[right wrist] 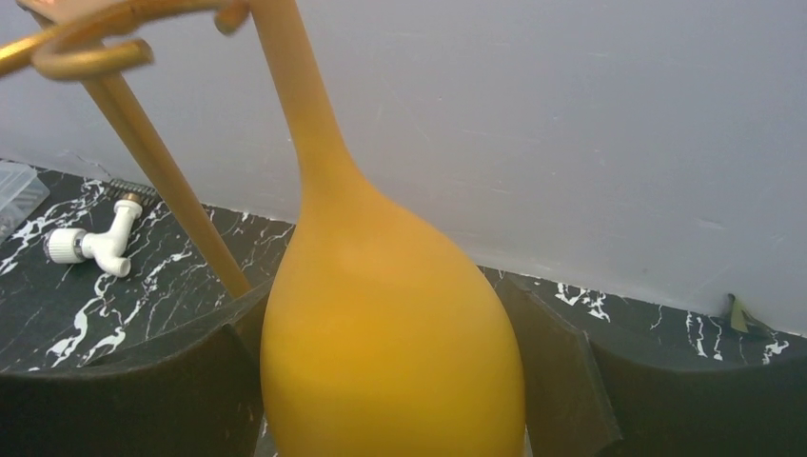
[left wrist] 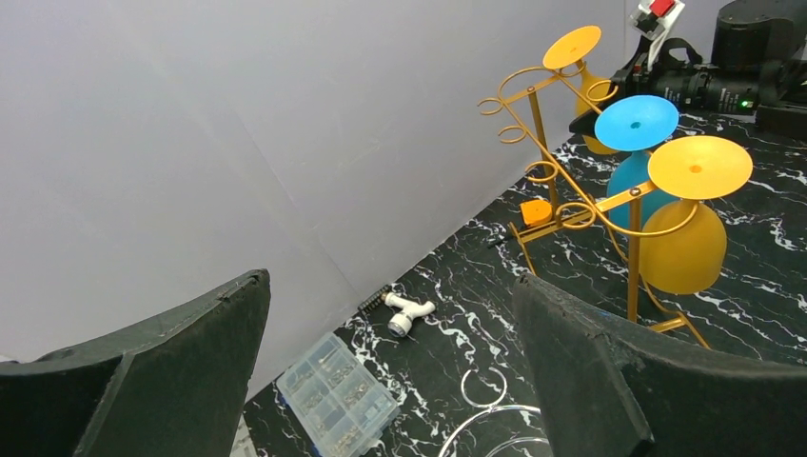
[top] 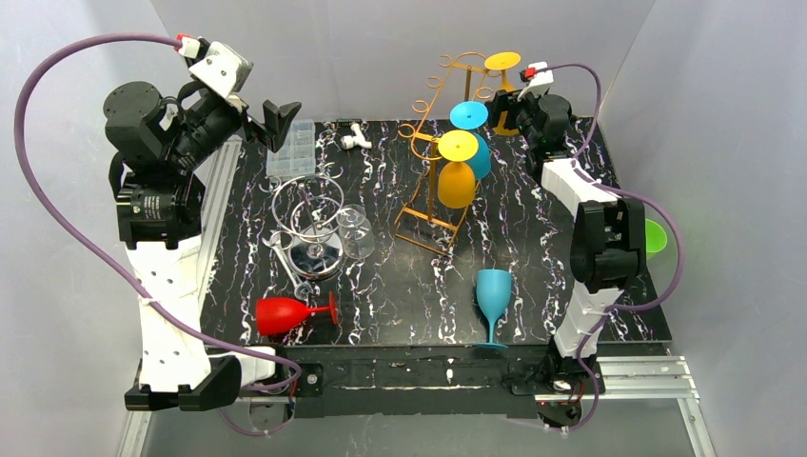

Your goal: Place the wine glass upside down on the wine glass rack

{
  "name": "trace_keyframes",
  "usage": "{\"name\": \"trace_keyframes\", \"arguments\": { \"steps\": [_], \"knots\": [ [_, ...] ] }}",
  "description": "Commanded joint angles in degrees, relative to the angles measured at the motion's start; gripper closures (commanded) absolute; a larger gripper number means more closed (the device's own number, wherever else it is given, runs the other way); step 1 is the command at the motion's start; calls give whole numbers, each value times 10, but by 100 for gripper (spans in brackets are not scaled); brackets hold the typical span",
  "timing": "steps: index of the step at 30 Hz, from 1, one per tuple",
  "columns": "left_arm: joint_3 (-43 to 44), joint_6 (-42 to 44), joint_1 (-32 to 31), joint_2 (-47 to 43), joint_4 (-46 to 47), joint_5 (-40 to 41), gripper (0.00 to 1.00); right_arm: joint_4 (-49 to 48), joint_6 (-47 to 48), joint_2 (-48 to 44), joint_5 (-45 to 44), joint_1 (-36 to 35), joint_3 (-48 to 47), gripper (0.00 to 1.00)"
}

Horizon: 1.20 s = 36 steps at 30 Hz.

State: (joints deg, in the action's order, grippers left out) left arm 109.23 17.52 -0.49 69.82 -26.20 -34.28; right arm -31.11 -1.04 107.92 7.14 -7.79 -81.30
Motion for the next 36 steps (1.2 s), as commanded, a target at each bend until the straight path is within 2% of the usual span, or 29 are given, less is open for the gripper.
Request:
{"name": "trace_keyframes", "arguments": {
  "steps": [1, 17, 24, 27, 32, 33, 36],
  "knots": [
    [7, 0, 1, -8, 8, -14, 1, -26, 9, 10, 10, -2, -32, 58],
    [-6, 1, 1, -14, 16, -19, 1, 1, 44, 29, 6, -42, -49, 58],
    [-18, 14, 1, -23, 15, -19, 1, -21, 43, 27, -5, -45, -35, 56],
    [-17, 14, 1, -23, 15, -21, 1, -20, 44, 27, -13, -45, -35, 47],
    [-15, 10, 1, -21, 18, -24, 1, -20, 48, 15, -36, -44, -28, 6],
    [-15, 9, 2, -21, 18, -25, 1, -19, 51, 11, -41, -44, -27, 2],
    [-16, 10, 1, -23, 18, -28, 1, 1, 65, -5, -53, -41, -33, 2]
  ]
}}
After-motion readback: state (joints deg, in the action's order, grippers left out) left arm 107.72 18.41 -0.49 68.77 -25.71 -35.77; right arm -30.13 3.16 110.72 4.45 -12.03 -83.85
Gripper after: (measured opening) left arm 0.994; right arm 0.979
